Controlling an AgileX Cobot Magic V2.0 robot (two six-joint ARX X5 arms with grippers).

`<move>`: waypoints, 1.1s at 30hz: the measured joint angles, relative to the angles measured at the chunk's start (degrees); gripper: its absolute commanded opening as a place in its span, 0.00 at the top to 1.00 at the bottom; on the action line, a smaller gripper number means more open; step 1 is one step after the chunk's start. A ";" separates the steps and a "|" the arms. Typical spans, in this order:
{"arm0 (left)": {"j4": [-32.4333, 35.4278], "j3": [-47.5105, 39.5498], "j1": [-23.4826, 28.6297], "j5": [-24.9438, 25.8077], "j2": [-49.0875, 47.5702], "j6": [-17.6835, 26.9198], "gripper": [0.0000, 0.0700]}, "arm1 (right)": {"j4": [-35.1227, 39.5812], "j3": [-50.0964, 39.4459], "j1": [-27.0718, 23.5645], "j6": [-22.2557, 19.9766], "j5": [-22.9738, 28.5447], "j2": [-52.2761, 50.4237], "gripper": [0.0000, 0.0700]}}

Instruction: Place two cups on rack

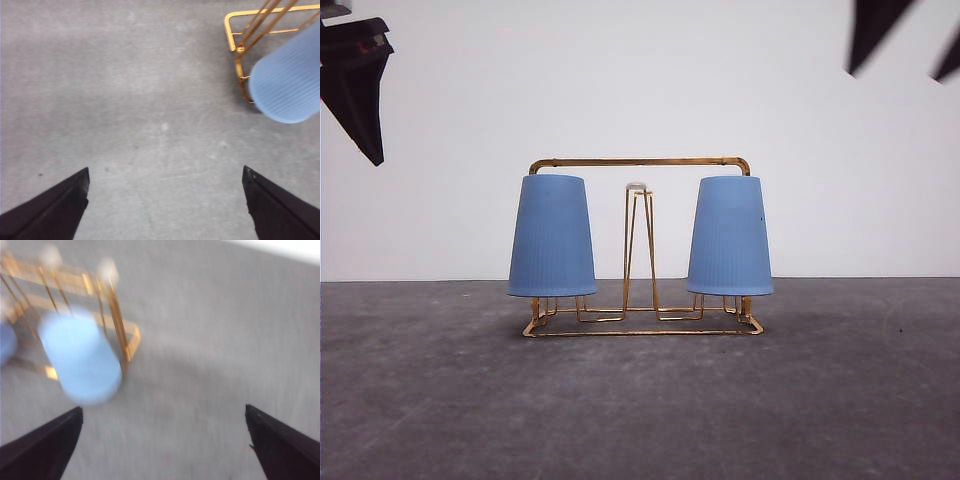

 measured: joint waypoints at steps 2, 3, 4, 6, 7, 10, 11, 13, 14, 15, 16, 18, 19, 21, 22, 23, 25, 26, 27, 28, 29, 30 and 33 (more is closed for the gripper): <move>0.02 0.00 0.05 0.39 0.00 0.02 0.16 | 0.50 -5.02 -0.74 0.95 0.01 -3.16 0.06; 0.02 0.00 0.04 0.62 0.00 0.02 0.16 | 0.59 -7.18 -0.98 1.51 0.03 -4.51 0.06; 0.02 0.00 0.04 0.81 0.00 0.02 0.16 | 0.54 -9.00 -1.13 2.07 0.04 -5.65 0.06; 0.03 0.00 0.04 1.03 0.00 0.02 0.16 | 0.29 -11.02 -1.17 3.26 0.05 -7.58 0.06; 0.02 0.00 0.04 1.09 0.00 0.02 0.16 | 0.29 -11.39 -1.23 3.67 0.06 -8.34 0.06; 0.02 0.00 0.04 1.16 0.00 0.02 0.16 | 1.34 -11.38 -1.42 4.49 0.09 -9.95 0.06; 0.03 0.00 0.04 1.16 0.00 0.02 0.18 | 1.45 -11.37 -1.44 4.70 0.16 -10.24 0.10; 0.02 0.00 0.04 1.16 0.00 0.02 0.37 | 1.45 -11.37 -1.47 4.95 0.22 -10.42 0.38; 0.00 0.00 0.04 1.16 0.00 0.07 0.64 | 1.41 -11.37 -1.47 5.18 0.22 -10.39 0.70; -0.08 0.00 0.04 1.16 0.00 0.13 0.85 | 1.36 -11.37 -1.47 5.31 0.22 -10.37 0.90; -0.24 0.00 0.04 1.16 0.00 0.19 0.98 | 1.32 -11.37 -1.47 5.31 0.22 -10.35 0.98; -0.33 0.00 0.04 1.23 0.00 0.19 0.99 | 1.40 -11.35 -1.47 5.30 0.21 -10.35 0.98; -0.23 0.00 0.04 1.32 0.00 0.19 0.99 | 1.44 -11.35 -1.47 5.29 0.20 -10.35 0.98; 0.15 0.00 0.02 1.44 0.00 0.19 0.98 | 1.58 -11.36 -1.47 5.29 0.20 -10.35 0.98; 0.25 0.00 0.02 1.42 0.00 0.19 0.98 | 1.58 -11.37 -1.47 5.31 0.22 -10.33 0.98; 0.12 0.00 0.02 1.42 0.00 0.20 0.98 | 1.53 -11.37 -1.47 5.46 0.22 -10.33 0.98; 0.10 0.00 0.02 1.42 0.00 0.21 0.98 | 1.51 -11.35 -1.47 5.71 0.20 -10.33 0.98; 0.25 0.00 0.02 1.43 0.00 0.21 0.98 | 1.51 -11.35 -1.47 5.75 0.20 -10.33 0.98; 0.36 0.00 0.02 1.44 0.00 0.21 0.98 | 1.52 -11.35 -1.47 5.78 0.20 -10.33 0.98; 0.41 0.00 0.02 1.44 0.00 0.21 0.98 | 1.53 -11.35 -1.47 5.81 0.20 -10.33 0.98; 0.41 0.00 0.02 1.44 0.00 0.21 0.98 | 1.52 -11.35 -1.47 5.86 0.20 -10.33 0.98; 0.41 0.00 0.02 1.44 0.00 0.21 0.98 | 1.52 -11.36 -1.47 5.90 0.20 -10.33 0.98; 0.41 0.00 0.02 1.44 0.00 0.21 0.98 | 1.55 -11.35 -1.47 5.92 0.20 -10.33 0.98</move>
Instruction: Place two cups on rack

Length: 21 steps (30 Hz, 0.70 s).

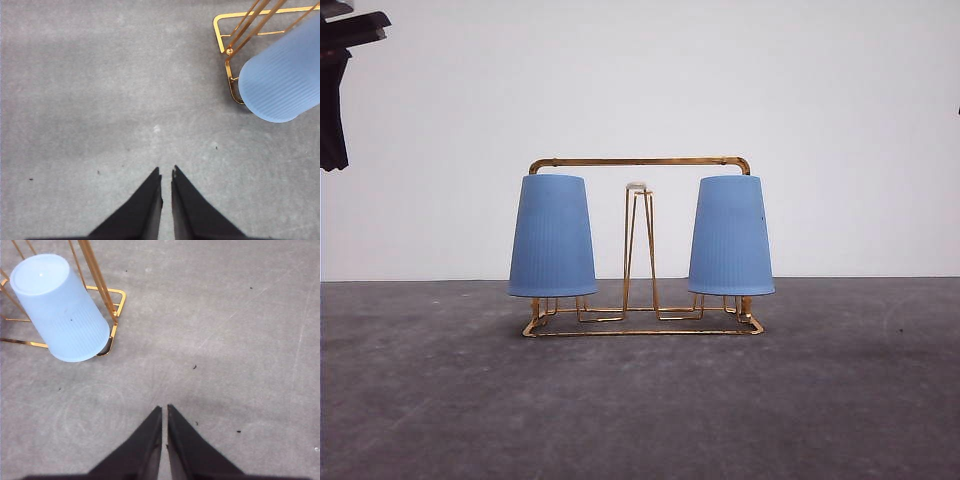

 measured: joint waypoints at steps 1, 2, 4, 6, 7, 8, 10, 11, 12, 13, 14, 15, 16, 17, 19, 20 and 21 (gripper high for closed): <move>0.00 0.00 0.00 0.00 0.00 0.00 0.98 | 0.03 0.00 0.00 0.00 0.00 0.00 0.98; 0.00 0.00 0.00 -0.01 0.00 0.00 0.98 | 0.05 -0.01 0.00 0.01 0.00 0.00 0.98; 0.00 0.00 0.00 -0.02 0.00 0.00 0.98 | 0.05 -0.02 0.00 0.02 0.00 0.00 0.98; -0.07 0.00 0.02 -0.19 -0.07 0.20 0.98 | 0.05 0.00 0.00 0.02 0.00 0.01 0.98; -0.13 0.00 0.06 -0.34 -0.15 0.28 0.98 | 0.05 0.00 0.00 0.02 0.00 0.02 0.98; -0.16 -0.01 0.17 -0.39 -0.46 0.35 0.98 | 0.08 0.00 0.00 0.02 -0.01 0.01 0.98; 0.03 -0.40 0.46 -0.80 -1.66 0.49 0.98 | 0.10 -0.02 0.00 0.02 -0.02 0.00 0.98; 0.45 -1.18 0.68 -1.49 -2.96 0.59 0.98 | 0.10 -0.01 0.00 0.02 -0.01 0.00 0.98; 1.01 -2.13 0.93 -2.17 -4.38 0.66 0.98 | 0.10 0.00 0.00 0.02 0.00 0.00 0.98; 1.78 -3.29 1.23 -2.73 -5.89 0.68 0.98 | 0.10 -0.02 0.00 0.02 0.00 0.00 0.98; 3.34 -5.01 1.72 -3.08 -7.79 0.70 0.98 | 0.10 -0.02 0.00 0.02 0.00 0.01 0.98; 5.04 -6.86 2.26 -3.30 -9.72 0.73 0.98 | 0.10 -0.02 0.00 0.02 -0.01 0.02 0.98; 6.84 -8.80 2.88 -3.30 -11.58 0.76 0.98 | 0.10 0.00 0.00 0.02 -0.02 0.00 0.98; 9.10 -11.26 3.61 -3.31 -13.75 0.80 0.98 | 0.11 -0.01 0.00 0.02 -0.02 0.00 0.98; 13.04 -16.08 4.81 -3.34 -17.95 0.83 0.98 | 0.12 0.00 0.00 0.02 -0.02 0.00 0.98; 14.88 -18.81 5.27 -3.36 -20.39 0.83 0.98 | 0.13 0.00 0.00 0.02 -0.01 0.01 0.98; 16.54 -21.48 5.70 -3.37 -22.81 0.83 0.98 | 0.14 -0.01 0.00 0.02 0.00 0.02 0.98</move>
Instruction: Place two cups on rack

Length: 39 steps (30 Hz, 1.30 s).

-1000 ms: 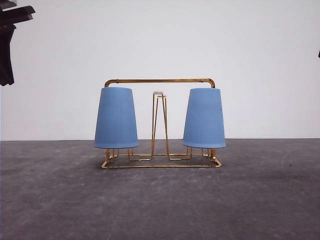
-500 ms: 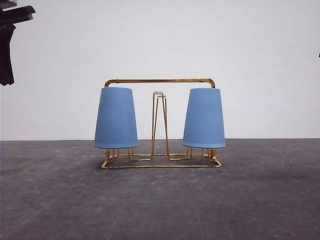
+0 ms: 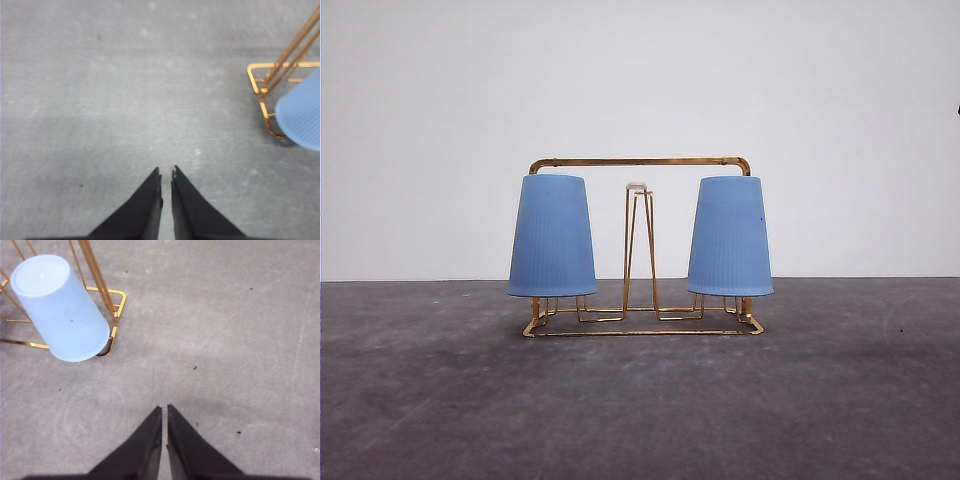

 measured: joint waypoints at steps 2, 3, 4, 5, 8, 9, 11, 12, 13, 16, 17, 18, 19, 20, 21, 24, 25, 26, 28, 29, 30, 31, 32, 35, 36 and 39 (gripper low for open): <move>2.41 -4.91 0.79 0.01 -4.70 0.01 0.98 | 0.00 0.00 0.00 0.00 -0.01 0.00 0.98; 3.52 -7.31 1.21 0.02 -7.04 0.02 0.98 | 0.00 0.00 0.00 0.00 -0.02 0.00 0.98; 4.65 -9.58 1.60 0.00 -9.27 0.00 0.98 | -0.01 -0.01 0.00 0.00 0.00 -0.01 0.98; 5.76 -12.00 1.95 0.00 -11.71 0.00 0.98 | -0.01 -0.01 0.00 0.01 0.00 -0.02 0.98; 8.53 -18.92 2.30 -0.02 -19.03 -0.19 0.98 | 0.01 0.01 0.00 0.00 -0.02 -0.02 0.98; 9.41 -21.18 2.30 -0.02 -21.50 -0.30 0.98 | 0.01 0.00 0.00 0.00 -0.02 -0.02 0.98; 11.23 -25.18 2.31 -0.02 -26.12 -0.45 0.98 | 0.01 -0.02 0.00 0.02 0.00 -0.02 0.98; 11.95 -26.94 2.32 -0.02 -28.23 -0.47 0.98 | 0.01 -0.01 0.00 0.02 0.00 -0.01 0.98; 12.61 -28.53 2.32 -0.02 -30.09 -0.50 0.98 | 0.01 0.00 0.00 0.02 -0.02 0.00 0.98; 13.10 -32.64 2.32 -0.04 -35.25 -0.61 0.98 | 0.01 0.01 0.00 0.02 0.00 -0.02 0.98; 13.02 -33.72 2.34 -0.04 -36.81 -0.61 0.98 | 0.01 0.01 0.00 0.02 0.00 -0.02 0.98; 12.92 -34.64 2.34 -0.04 -38.28 -0.61 0.98 | 0.01 0.01 0.00 0.02 0.00 -0.02 0.98; 12.81 -35.32 2.33 -0.04 -39.62 -0.61 0.98 | 0.01 0.01 0.00 0.02 -0.02 -0.02 0.98; 12.80 -35.95 2.34 -0.04 -41.04 -0.61 0.98 | 0.01 0.01 0.00 0.02 -0.02 -0.02 0.98; 12.83 -36.56 2.35 -0.04 -42.46 -0.61 0.98 | 0.01 0.00 0.00 0.02 -0.02 -0.02 0.98; 14.18 -37.92 2.67 -0.08 -46.28 -0.64 0.98 | 0.03 0.01 0.00 0.02 -0.02 0.01 0.98; 15.00 -38.12 2.80 -0.10 -46.97 -0.65 0.98 | 0.05 0.01 0.00 0.02 -0.02 0.01 0.98; 15.29 -38.23 2.83 -0.14 -47.09 -0.66 0.98 | 0.07 -0.01 0.00 0.02 -0.02 0.01 0.98; 15.39 -38.33 2.81 -0.16 -47.03 -0.64 0.98 | 0.07 0.00 0.00 0.04 -0.02 0.01 0.98; 15.41 -38.34 2.72 -0.16 -47.02 -0.63 0.98 | 0.11 -0.01 0.00 0.04 -0.02 0.01 0.98; 15.43 -38.34 2.65 -0.17 -47.02 -0.63 0.98 | 0.16 -0.02 0.00 0.05 -0.02 0.01 0.98; 15.43 -38.34 2.65 -0.17 -47.02 -0.63 0.98 | 0.25 -0.02 0.00 0.06 0.00 0.01 0.98; 15.43 -38.34 2.65 -0.19 -47.02 -0.63 0.98 | 0.36 0.00 0.00 0.07 -0.01 0.01 0.98; 15.43 -38.34 2.65 -0.17 -47.02 -0.63 0.98 | 0.70 -0.01 0.00 0.08 -0.02 0.01 0.98; 15.43 -38.34 2.65 -0.17 -47.02 -0.63 0.98 | 0.78 0.00 0.00 0.09 -0.02 0.01 0.98; 15.43 -38.34 2.65 -0.17 -47.02 -0.63 0.98 | 1.33 0.00 0.00 0.11 -0.02 0.01 0.98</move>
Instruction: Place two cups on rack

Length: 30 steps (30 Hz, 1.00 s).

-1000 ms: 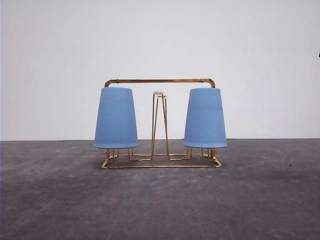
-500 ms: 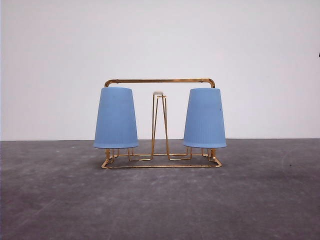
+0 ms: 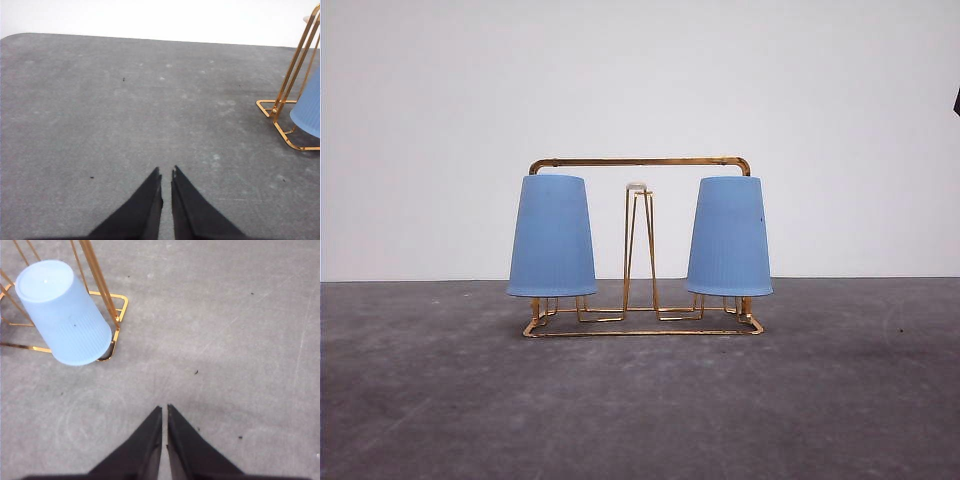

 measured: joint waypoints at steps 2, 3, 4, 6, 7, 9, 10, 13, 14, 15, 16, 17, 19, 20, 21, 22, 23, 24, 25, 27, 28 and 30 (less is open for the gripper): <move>0.00 0.00 0.00 0.00 0.00 0.00 0.98 | 1.03 -0.01 0.00 0.02 0.00 0.00 0.98; 0.00 0.00 0.00 0.00 0.00 0.00 0.98 | 1.51 0.00 0.00 0.02 0.00 0.00 0.98; 0.00 0.00 0.00 0.00 0.00 0.00 0.98 | 1.91 0.00 0.00 0.02 0.00 0.00 0.98; 0.00 0.00 0.00 0.00 0.00 0.00 0.98 | 2.50 -0.02 0.00 0.04 0.00 0.00 0.98; 0.00 0.00 0.00 0.00 0.00 0.00 0.98 | 2.74 -0.02 0.00 0.04 0.00 0.00 0.98; 0.00 0.00 0.00 0.00 0.00 0.00 0.98 | 3.49 0.00 0.00 -0.09 0.02 0.00 0.98; 0.00 0.00 0.00 0.00 0.00 0.00 0.98 | 4.17 0.00 0.02 -0.42 0.02 -0.02 0.98; 0.00 0.00 0.00 0.00 0.00 0.00 0.98 | 5.19 -0.45 -0.55 -2.88 1.22 -1.53 0.98; 0.00 0.00 0.00 0.00 0.00 0.00 0.98 | 5.51 -1.39 -1.05 -3.82 1.73 -3.16 0.98; 0.00 0.00 0.00 0.00 0.00 0.00 0.98 | 5.97 -2.61 -1.61 -4.68 2.18 -5.08 0.98; 0.00 0.00 0.00 0.00 0.00 0.00 0.98 | 6.75 -4.25 -2.28 -5.27 2.58 -7.30 0.98; 0.00 0.00 0.00 0.00 0.00 0.00 0.98 | 8.23 -6.55 -3.12 -5.71 2.79 -9.94 0.98; 0.00 0.00 0.00 0.00 0.00 0.00 0.98 | 12.10 -11.75 -4.87 -6.23 2.93 -15.21 0.98; 0.00 0.00 0.00 0.00 0.00 0.00 0.98 | 14.39 -14.80 -5.76 -6.35 3.12 -18.08 0.98; 0.00 0.00 0.00 0.00 0.00 0.00 0.98 | 16.60 -17.89 -6.60 -6.44 3.44 -21.01 0.98; 0.00 0.00 0.00 0.00 0.00 0.00 0.98 | 18.33 -20.70 -7.21 -6.46 3.99 -23.76 0.98; 0.00 0.00 0.00 0.00 0.00 0.00 0.98 | 19.85 -23.74 -7.69 -6.47 4.28 -26.88 0.98; 0.00 0.00 0.00 0.00 0.00 0.00 0.98 | 21.14 -26.71 -8.05 -6.47 4.46 -30.06 0.98; 0.00 0.00 0.00 0.00 0.00 0.00 0.98 | 21.76 -29.16 -8.08 -6.47 4.55 -32.95 0.98; 0.00 0.00 0.00 0.00 0.00 0.00 0.98 | 22.11 -33.75 -8.09 -6.49 4.52 -38.97 0.98; 0.00 0.00 0.00 0.00 0.00 0.00 0.98 | 22.24 -35.76 -8.09 -6.49 4.53 -41.60 0.98; 0.00 0.00 0.00 0.00 0.00 0.00 0.98 | 22.37 -39.70 -8.09 -6.55 4.57 -46.53 0.98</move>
